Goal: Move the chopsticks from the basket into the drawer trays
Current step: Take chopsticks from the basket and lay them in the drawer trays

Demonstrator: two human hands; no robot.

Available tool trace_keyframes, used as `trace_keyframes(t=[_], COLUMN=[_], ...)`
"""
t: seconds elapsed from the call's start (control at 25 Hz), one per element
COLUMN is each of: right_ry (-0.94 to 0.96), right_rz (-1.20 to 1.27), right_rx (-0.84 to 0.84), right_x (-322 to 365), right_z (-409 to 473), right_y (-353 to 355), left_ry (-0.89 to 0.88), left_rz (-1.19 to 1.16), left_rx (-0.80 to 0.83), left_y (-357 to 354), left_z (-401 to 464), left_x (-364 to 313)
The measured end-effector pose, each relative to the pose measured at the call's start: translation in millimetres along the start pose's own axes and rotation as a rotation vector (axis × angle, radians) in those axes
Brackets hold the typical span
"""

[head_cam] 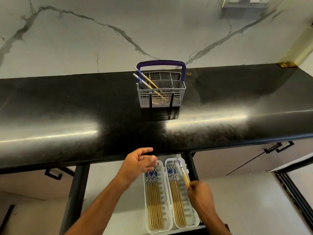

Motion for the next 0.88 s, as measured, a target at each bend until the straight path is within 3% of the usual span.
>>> trace_keyframes(t=[0.2, 0.4, 0.52, 0.72, 0.88], right_ry=[-0.100, -0.226, -0.223, -0.307, -0.335], right_rz=[0.165, 0.483, 0.338, -0.156, -0.203], right_rx=[0.074, 0.170, 0.131, 0.038, 0.048], right_x=[2, -13, -9, 14, 19], right_z=[28, 54, 50, 47, 58], right_y=[-21, -34, -28, -29, -41], left_ry=[0.136, 0.350, 0.424, 0.422, 0.408], left_rz=[-0.320, -0.355, -0.296, -0.279, -0.433], left_rx=[0.001, 0.033, 0.063, 0.073, 0.001], left_y=[-24, -57, -74, -76, -50], left_z=[9, 37, 53, 57, 32], left_x=[40, 78, 94, 103, 103])
Point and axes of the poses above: each hand's wrist, its own z-axis towards the middle knuckle, its own y-axis out of the back of the hand, x = y × z, the point moved 1 cm from there along z, towards the middle knuckle, and after that the axes turned 15 degrees about x, right-handed, at the moved point
